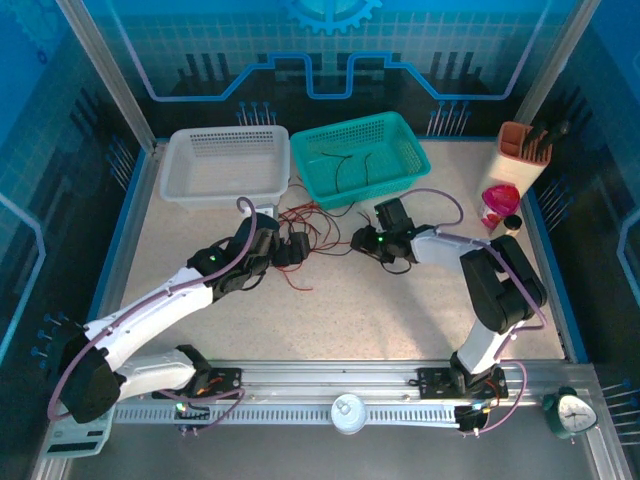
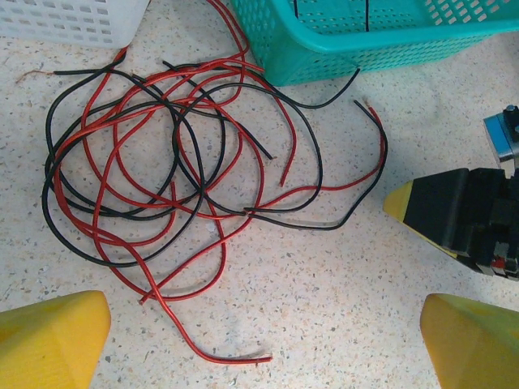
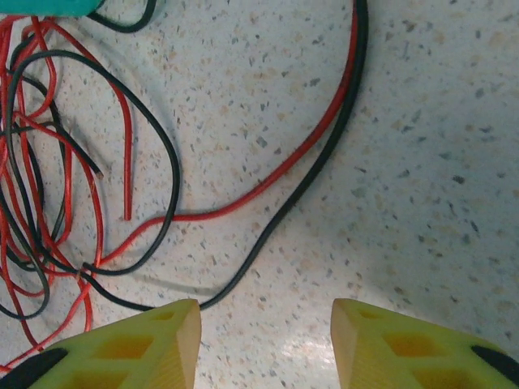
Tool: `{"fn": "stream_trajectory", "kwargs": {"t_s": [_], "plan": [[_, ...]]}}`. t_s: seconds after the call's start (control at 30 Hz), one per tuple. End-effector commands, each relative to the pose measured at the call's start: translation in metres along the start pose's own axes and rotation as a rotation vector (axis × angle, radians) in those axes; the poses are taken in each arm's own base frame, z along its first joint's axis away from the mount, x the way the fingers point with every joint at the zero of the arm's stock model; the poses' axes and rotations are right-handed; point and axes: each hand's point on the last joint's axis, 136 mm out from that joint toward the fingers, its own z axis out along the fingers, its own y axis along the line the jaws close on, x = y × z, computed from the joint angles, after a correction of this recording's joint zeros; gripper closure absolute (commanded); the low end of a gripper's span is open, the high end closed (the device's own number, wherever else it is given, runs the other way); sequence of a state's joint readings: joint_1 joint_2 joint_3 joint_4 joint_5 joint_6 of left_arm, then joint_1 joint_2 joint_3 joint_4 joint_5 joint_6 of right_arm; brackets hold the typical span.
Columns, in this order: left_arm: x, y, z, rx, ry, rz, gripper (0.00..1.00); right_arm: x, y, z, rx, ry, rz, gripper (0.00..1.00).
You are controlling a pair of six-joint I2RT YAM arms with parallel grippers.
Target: Untangle the cables
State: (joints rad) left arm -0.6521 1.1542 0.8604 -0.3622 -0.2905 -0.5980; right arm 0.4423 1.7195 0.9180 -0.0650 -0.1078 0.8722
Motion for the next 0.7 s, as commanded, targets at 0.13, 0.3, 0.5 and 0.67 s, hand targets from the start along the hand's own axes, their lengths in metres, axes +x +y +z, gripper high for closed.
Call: {"fn": "stream_trajectory", "kwargs": {"t_s": [0.13, 0.3, 0.5, 0.67], "plan": [[-0.004, -0.009, -0.003, 0.028, 0.002, -0.003, 0.01, -0.025, 0.009, 0.006, -0.018, -0.036, 0.013, 0.55], [-0.006, -0.011, -0.003, 0.033, -0.001, -0.002, 0.01, -0.025, 0.000, 0.010, -0.012, -0.025, 0.042, 0.55], [-0.007, -0.013, -0.003, 0.039, -0.005, -0.006, 0.01, -0.022, -0.005, 0.004, -0.011, -0.036, 0.051, 0.55], [-0.009, -0.015, -0.003, 0.048, -0.012, -0.008, 0.01, -0.023, -0.009, 0.011, -0.003, -0.019, 0.068, 0.57]]}}
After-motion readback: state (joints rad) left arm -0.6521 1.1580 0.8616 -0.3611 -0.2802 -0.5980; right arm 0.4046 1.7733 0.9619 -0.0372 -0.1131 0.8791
